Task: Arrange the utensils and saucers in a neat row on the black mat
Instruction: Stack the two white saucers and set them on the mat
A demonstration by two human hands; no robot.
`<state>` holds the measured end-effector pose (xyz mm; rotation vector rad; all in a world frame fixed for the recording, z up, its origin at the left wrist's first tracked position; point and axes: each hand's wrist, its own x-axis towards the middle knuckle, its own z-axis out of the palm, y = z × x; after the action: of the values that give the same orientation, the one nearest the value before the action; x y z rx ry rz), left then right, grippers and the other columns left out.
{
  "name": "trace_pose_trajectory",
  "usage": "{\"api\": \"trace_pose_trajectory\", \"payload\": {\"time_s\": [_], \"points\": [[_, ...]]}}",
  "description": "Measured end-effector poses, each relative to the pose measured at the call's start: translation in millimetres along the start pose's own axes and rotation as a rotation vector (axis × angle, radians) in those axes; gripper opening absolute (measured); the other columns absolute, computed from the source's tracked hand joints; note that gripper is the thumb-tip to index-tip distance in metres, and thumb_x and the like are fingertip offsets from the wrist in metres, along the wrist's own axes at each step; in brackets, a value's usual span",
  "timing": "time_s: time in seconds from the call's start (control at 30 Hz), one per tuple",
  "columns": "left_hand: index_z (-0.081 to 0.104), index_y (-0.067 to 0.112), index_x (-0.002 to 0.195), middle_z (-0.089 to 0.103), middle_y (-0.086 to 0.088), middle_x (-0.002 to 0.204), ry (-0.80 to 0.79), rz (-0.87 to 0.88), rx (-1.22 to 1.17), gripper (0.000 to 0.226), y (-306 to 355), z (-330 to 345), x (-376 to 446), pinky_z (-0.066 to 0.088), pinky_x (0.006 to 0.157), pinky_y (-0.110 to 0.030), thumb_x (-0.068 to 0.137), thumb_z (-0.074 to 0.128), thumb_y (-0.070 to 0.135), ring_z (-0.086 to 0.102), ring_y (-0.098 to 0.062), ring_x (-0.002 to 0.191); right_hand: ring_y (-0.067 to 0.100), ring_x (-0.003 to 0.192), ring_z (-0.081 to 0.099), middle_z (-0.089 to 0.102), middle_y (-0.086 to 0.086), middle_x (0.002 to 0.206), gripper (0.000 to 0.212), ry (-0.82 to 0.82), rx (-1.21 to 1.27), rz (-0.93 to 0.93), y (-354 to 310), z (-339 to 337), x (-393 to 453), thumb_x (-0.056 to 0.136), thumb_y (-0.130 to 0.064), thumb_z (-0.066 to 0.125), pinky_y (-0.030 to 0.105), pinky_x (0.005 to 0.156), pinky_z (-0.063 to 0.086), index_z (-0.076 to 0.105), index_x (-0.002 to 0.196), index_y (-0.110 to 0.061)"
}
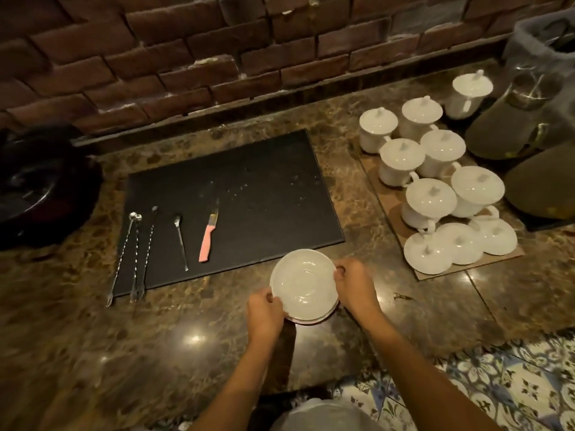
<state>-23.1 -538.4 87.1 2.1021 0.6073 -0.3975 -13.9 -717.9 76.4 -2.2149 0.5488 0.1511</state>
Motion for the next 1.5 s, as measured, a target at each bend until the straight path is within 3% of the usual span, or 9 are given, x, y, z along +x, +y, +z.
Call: {"api": "trace_pose_trajectory", "payload": {"time_s": [0.2,0.5,0.67,0.73,0.87,1.03,1.2,1.3,1.5], "points": [[0.07,0.006,0.084,0.06,-0.003,0.07,0.037,0.033,0.085,0.017,-4,1,1,0.043,0.053,-0.021,0.091,0.057,-0.003,0.062,-0.026,0.074,0.014,0.082,0.061,0.075,0.007,0.102,0.032,0.02,-0.006,-0.027,7,6,-2,0.092,-0.001,0.052,0.022,0.073,0.047,0.074,0.112,-0.013],[0.068,0.008,0.128,0.071,-0.009,0.103,0.045,0.016,0.047,0.035,-7,-1,8,0.058,0.086,-0.038,0.093,0.069,0.005,0.068,-0.025,0.095,0.012,0.082,0.063,0.073,0.002,0.099,0.026,0.025,0.062,0.019,13,6,-4,0.091,-0.006,0.057,0.02,0.065,0.046,0.074,0.109,-0.014],[0.06,0.008,0.14,0.061,0.001,0.094,-0.043,-0.045,-0.069,0.046,-12,-4,17,0.056,0.087,-0.036,0.095,0.069,0.006,0.063,-0.021,0.092,0.017,0.092,0.062,0.071,0.002,0.102,0.034,-0.108,0.196,0.082,17,4,-1,0.094,-0.005,0.05,0.021,0.068,0.046,0.07,0.12,-0.011],[0.062,0.01,0.137,0.063,-0.005,0.098,-0.112,-0.093,-0.196,0.04,-13,-4,18,0.064,0.086,-0.045,0.098,0.062,0.0,0.067,-0.028,0.1,0.016,0.095,0.06,0.069,-0.002,0.102,0.037,-0.149,0.229,0.057,17,3,0,0.093,-0.001,0.048,0.018,0.07,0.044,0.07,0.122,-0.012],[0.068,0.02,0.119,0.066,-0.01,0.103,-0.144,-0.121,-0.312,0.032,-16,-3,22,0.061,0.06,-0.025,0.1,0.058,-0.003,0.067,-0.024,0.101,0.017,0.105,0.06,0.067,-0.005,0.109,0.043,-0.191,0.279,0.012,16,2,2,0.092,0.005,0.045,0.012,0.076,0.045,0.067,0.125,-0.012],[0.071,0.018,0.112,0.067,-0.011,0.101,-0.178,-0.158,-0.364,0.03,-13,-8,31,0.064,0.065,-0.031,0.1,0.055,-0.005,0.068,-0.028,0.103,0.02,0.097,0.064,0.069,-0.002,0.101,0.039,-0.2,0.277,0.072,21,6,10,0.093,0.002,0.045,0.024,0.073,0.052,0.07,0.119,-0.012],[0.071,0.022,0.107,0.067,-0.009,0.099,-0.183,-0.107,-0.394,0.031,15,-17,58,0.062,0.059,-0.027,0.1,0.057,-0.004,0.068,-0.024,0.099,0.029,0.085,0.065,0.071,0.013,0.087,0.028,-0.154,0.308,0.073,5,5,39,0.091,0.002,0.047,0.038,0.071,0.055,0.073,0.093,-0.009],[0.068,0.029,0.099,0.067,-0.009,0.102,-0.181,-0.087,-0.405,0.034,43,-25,81,0.062,0.059,-0.026,0.1,0.057,-0.004,0.068,-0.023,0.099,0.029,0.084,0.064,0.07,0.015,0.089,0.029,-0.133,0.342,0.052,-17,4,69,0.09,0.003,0.046,0.046,0.073,0.057,0.073,0.098,-0.006],[0.069,0.022,0.106,0.068,-0.011,0.108,-0.18,-0.136,-0.432,0.031,82,-28,129,0.063,0.063,-0.029,0.099,0.055,-0.005,0.067,-0.022,0.101,0.026,0.089,0.064,0.07,0.012,0.096,0.029,-0.125,0.264,0.025,-44,12,133,0.093,0.0,0.046,0.034,0.071,0.053,0.072,0.107,-0.004]]}}
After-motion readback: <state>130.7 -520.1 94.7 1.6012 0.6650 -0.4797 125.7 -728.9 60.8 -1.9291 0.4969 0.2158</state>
